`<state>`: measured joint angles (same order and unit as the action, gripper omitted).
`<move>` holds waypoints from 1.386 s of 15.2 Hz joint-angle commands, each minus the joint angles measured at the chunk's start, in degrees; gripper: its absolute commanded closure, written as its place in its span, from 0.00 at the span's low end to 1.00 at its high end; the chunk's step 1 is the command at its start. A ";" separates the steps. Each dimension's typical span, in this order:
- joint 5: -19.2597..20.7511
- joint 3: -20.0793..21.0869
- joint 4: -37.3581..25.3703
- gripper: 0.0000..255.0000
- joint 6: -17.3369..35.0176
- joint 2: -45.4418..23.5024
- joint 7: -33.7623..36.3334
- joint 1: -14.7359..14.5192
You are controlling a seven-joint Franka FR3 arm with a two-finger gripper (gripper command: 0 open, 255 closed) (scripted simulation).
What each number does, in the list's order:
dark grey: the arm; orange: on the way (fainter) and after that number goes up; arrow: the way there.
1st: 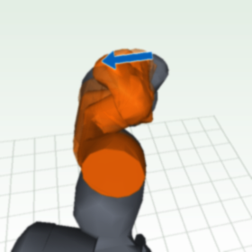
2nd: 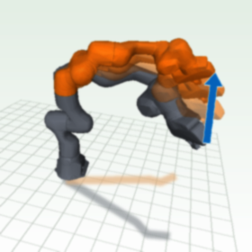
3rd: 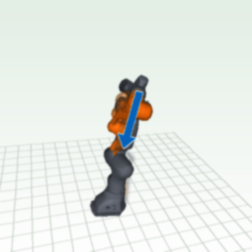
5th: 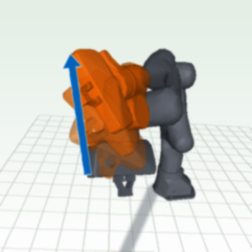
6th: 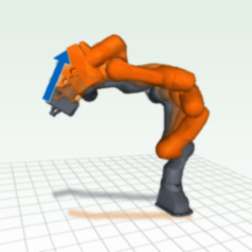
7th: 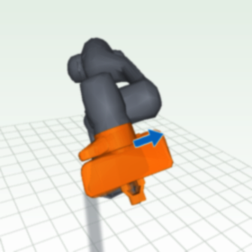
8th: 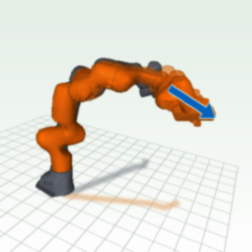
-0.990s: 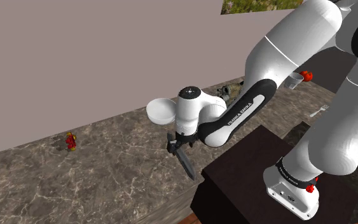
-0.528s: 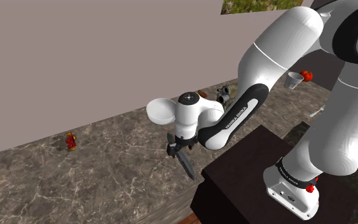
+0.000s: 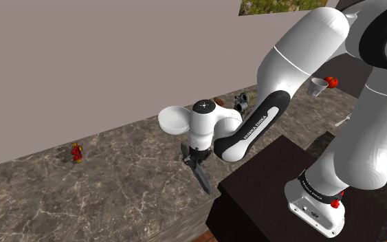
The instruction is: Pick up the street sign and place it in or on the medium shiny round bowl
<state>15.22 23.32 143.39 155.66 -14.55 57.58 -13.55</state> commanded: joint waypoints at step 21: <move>-13.04 4.96 0.07 1.00 -11.16 12.90 -9.44 2.88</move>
<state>3.02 28.21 143.40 145.24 -2.57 48.87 -10.78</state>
